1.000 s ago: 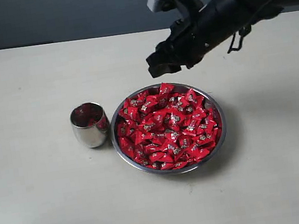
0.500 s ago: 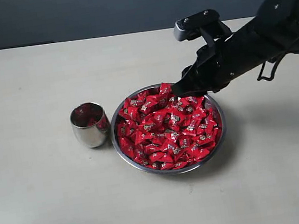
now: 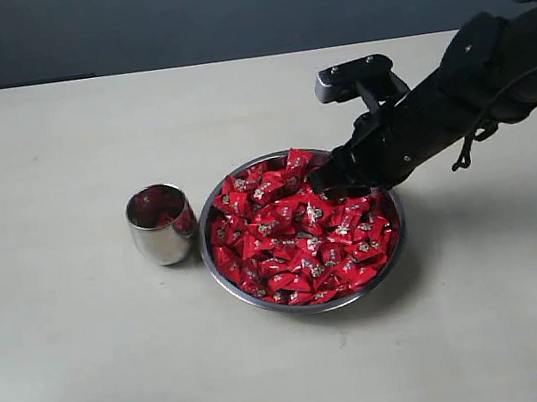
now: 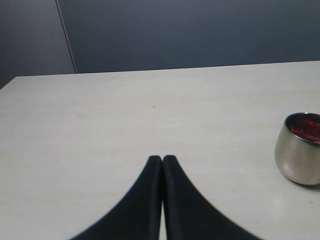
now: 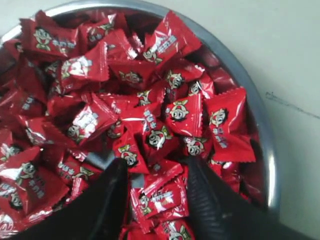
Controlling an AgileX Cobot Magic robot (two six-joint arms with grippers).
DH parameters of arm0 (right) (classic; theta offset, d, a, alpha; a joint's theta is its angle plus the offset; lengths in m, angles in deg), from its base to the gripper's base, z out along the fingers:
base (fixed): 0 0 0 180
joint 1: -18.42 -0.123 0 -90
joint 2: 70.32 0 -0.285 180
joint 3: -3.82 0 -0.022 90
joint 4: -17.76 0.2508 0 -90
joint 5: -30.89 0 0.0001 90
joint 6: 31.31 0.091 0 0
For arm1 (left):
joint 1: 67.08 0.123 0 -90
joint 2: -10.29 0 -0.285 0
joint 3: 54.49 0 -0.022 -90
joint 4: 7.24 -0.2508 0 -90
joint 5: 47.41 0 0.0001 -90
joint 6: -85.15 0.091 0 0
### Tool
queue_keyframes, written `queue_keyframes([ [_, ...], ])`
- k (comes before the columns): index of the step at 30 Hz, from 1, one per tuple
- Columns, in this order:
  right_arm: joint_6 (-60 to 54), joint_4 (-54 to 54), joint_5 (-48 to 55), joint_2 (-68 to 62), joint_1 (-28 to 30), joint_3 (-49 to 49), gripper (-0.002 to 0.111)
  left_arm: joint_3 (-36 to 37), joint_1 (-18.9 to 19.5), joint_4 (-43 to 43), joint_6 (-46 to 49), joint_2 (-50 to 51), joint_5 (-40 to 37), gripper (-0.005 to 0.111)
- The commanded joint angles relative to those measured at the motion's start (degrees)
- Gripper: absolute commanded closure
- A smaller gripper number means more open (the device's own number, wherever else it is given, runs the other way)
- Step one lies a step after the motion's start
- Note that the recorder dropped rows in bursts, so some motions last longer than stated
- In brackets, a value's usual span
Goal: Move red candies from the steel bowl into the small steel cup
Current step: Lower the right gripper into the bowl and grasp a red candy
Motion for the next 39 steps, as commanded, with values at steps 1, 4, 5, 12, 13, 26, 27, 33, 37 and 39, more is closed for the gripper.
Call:
queue_keyframes([
  [1,0.09,2.01,-0.41,-1.02,0.17,0.30,0.069,0.22,0.03,0.12,-0.07,-0.26,0.09,0.106],
  [4,-0.40,2.56,-0.32,-1.31,-0.70,0.30,0.069,0.22,0.03,0.12,-0.07,-0.26,0.09,0.106],
  [5,-0.40,2.56,-0.32,-1.31,-1.06,0.20,0.069,0.22,0.03,0.12,-0.07,-0.26,0.09,0.106],
  [12,-0.57,2.44,-2.16,-1.31,-3.24,0.20,0.069,0.22,0.03,0.12,-0.07,-0.26,0.09,0.106],
  [13,-0.57,2.44,-2.59,-1.31,-3.39,0.20,0.069,0.22,0.03,0.12,-0.07,-0.26,0.09,0.106],
  [26,-0.57,2.44,-4.35,-1.84,-3.60,0.09,0.069,0.22,0.03,0.12,-0.07,-0.26,0.09,0.106],
  [27,-0.57,2.44,-4.23,-2.38,-3.60,-0.04,0.069,0.22,0.03,0.12,-0.07,-0.26,0.09,0.106],
  [33,-0.79,3.81,-4.23,-4.74,-3.81,-1.00,0.069,0.22,0.03,0.12,-0.07,-0.26,0.09,0.106],
  [37,-0.76,3.90,-4.23,-5.22,-3.81,-1.00,0.069,0.22,0.03,0.12,-0.07,-0.26,0.09,0.106],
  [39,-0.76,4.03,-4.12,-6.00,-3.81,-1.00,0.069,0.22,0.03,0.12,-0.07,-0.26,0.09,0.106],
])
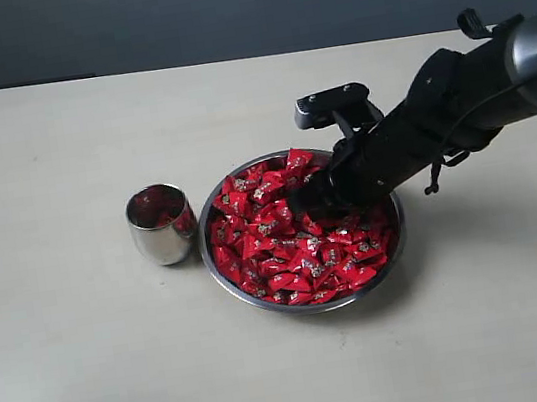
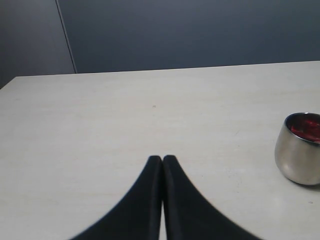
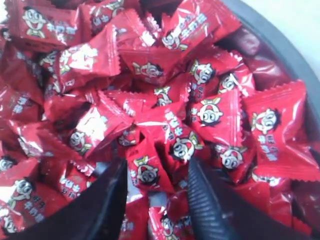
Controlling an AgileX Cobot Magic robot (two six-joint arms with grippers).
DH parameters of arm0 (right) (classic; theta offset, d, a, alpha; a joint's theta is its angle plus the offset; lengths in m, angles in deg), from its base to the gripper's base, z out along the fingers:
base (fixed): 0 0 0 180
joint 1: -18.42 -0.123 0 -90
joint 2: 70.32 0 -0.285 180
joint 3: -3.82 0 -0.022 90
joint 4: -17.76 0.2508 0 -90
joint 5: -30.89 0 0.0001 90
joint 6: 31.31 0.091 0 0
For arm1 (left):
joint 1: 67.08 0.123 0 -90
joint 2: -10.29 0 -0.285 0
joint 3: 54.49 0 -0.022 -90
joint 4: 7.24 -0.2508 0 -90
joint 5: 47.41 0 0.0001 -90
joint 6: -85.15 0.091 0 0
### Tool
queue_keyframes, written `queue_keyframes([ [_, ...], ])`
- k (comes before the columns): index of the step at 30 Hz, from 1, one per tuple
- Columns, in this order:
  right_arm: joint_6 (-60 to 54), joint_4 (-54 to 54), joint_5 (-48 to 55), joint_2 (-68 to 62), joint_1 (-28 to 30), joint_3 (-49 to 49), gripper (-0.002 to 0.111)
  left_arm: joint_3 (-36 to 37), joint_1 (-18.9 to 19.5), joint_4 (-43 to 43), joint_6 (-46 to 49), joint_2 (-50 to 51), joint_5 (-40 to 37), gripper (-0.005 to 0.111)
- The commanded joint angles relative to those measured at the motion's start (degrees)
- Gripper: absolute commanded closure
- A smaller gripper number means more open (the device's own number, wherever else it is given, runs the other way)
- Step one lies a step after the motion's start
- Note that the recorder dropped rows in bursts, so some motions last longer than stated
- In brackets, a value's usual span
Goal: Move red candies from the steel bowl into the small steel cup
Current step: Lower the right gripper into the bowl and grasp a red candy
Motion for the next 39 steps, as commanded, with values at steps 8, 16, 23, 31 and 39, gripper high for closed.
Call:
queue_keyframes([
  [8,-2.30,1.97,-0.26,-1.97,-3.69,-3.22,0.069,0.22,0.03,0.12,-0.07,-0.26,0.09,0.106],
  [16,-2.30,1.52,1.47,-4.16,-4.03,-3.67,0.069,0.22,0.03,0.12,-0.07,-0.26,0.09,0.106],
  [23,-2.30,0.63,2.15,-4.16,-4.03,-3.67,0.069,0.22,0.03,0.12,-0.07,-0.26,0.09,0.106],
  [31,-1.53,-2.93,2.70,-4.16,-3.92,-3.67,0.069,0.22,0.03,0.12,-0.07,-0.26,0.09,0.106],
  [39,-1.32,-3.04,2.70,-4.16,-3.92,-3.67,0.069,0.22,0.03,0.12,-0.07,-0.26,0.09,0.106],
])
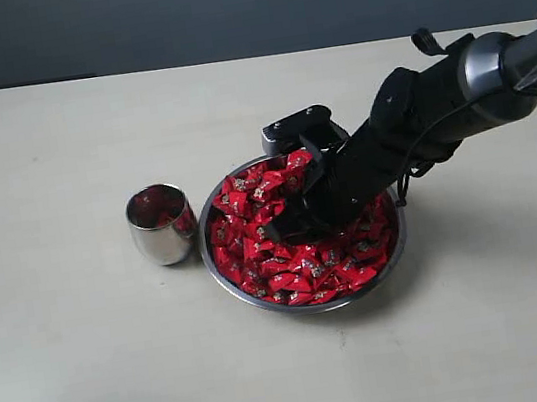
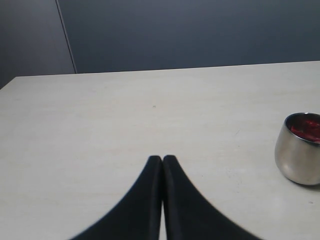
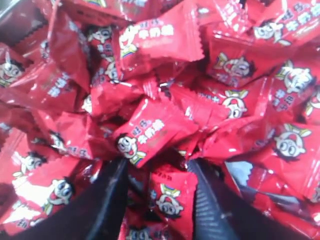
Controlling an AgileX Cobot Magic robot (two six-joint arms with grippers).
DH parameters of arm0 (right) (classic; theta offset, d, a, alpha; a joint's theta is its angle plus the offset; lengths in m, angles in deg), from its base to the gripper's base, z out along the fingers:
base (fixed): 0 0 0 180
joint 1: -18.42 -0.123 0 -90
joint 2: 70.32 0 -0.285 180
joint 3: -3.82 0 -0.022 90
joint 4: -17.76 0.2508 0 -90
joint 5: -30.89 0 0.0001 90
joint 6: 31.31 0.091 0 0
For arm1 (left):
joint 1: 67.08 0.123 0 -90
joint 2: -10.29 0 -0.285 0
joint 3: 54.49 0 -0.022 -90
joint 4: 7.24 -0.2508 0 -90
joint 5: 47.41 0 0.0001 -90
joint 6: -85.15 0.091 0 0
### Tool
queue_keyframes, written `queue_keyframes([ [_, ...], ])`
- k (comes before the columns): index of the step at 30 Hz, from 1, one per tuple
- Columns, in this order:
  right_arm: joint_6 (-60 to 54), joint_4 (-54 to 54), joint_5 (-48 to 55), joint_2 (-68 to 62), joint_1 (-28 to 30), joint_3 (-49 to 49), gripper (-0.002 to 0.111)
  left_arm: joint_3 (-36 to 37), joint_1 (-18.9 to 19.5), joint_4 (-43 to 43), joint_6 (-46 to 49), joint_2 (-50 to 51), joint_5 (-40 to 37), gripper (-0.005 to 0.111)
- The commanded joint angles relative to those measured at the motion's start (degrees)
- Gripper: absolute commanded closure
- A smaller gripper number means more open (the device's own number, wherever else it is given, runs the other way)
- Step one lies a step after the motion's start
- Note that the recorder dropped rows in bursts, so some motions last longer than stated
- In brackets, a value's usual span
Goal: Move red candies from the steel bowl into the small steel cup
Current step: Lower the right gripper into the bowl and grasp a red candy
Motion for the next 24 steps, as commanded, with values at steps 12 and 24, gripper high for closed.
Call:
queue_keyframes([
  [12,0.08,-2.28,0.86,0.07,0.07,-0.20,0.109,0.22,0.03,0.12,-0.07,-0.26,0.09,0.106],
  [24,0.21,-4.88,-0.05,6.02,0.07,-0.20,0.109,0.22,0.03,0.12,-0.07,-0.26,0.09,0.106],
])
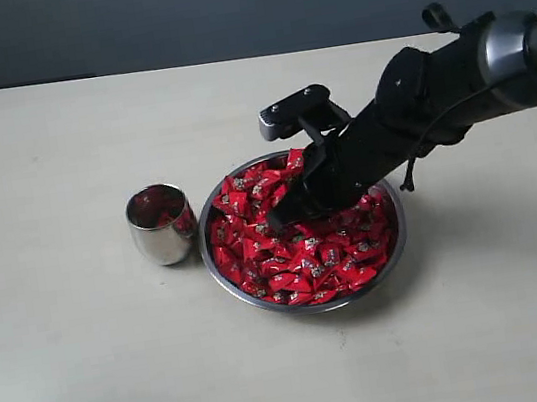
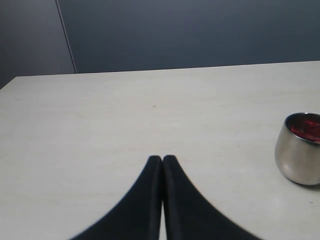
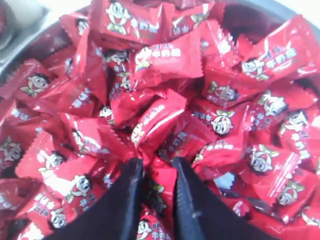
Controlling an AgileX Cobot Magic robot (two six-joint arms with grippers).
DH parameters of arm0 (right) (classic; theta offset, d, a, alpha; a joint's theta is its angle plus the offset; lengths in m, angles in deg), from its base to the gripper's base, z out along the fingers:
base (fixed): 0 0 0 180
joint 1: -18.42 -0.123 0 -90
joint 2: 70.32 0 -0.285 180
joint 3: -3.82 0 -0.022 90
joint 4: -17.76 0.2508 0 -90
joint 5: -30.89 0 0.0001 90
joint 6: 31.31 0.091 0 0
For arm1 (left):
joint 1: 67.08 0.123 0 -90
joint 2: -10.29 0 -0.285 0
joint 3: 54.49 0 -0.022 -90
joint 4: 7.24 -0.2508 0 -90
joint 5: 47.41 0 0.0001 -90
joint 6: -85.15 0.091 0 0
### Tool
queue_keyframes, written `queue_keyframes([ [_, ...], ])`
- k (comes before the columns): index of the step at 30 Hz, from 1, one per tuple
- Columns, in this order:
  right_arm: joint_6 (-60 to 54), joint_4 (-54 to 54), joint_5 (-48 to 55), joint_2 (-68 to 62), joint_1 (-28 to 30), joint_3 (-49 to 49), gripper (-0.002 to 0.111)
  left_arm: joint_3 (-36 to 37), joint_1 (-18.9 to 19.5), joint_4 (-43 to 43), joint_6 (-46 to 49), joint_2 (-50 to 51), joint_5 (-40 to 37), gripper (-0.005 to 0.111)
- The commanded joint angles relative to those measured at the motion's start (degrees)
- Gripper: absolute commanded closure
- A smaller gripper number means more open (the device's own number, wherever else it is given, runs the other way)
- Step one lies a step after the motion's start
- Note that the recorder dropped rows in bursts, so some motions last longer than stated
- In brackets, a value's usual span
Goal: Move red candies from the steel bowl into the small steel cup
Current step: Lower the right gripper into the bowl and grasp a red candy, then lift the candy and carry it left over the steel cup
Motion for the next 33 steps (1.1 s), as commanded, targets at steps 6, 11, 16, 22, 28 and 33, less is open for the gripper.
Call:
queue_keyframes([
  [6,0.07,-1.71,-0.28,4.29,0.07,-0.20,0.109,0.22,0.03,0.12,-0.07,-0.26,0.09,0.106],
  [11,0.84,-2.81,0.10,5.67,0.07,-0.20,0.109,0.22,0.03,0.12,-0.07,-0.26,0.09,0.106],
  [16,3.27,-5.62,0.19,7.24,0.07,-0.20,0.109,0.22,0.03,0.12,-0.07,-0.26,0.09,0.106],
  [22,7.60,-9.85,0.50,9.69,0.29,-0.20,0.109,0.22,0.03,0.12,-0.07,-0.26,0.09,0.106],
  [28,7.84,-10.63,2.00,11.65,1.66,-0.20,0.109,0.22,0.03,0.12,-0.07,-0.26,0.09,0.106],
  [33,10.20,-11.05,1.93,13.46,4.26,-0.10,0.109,0.22,0.03,0.12,-0.07,-0.26,0.09,0.106],
])
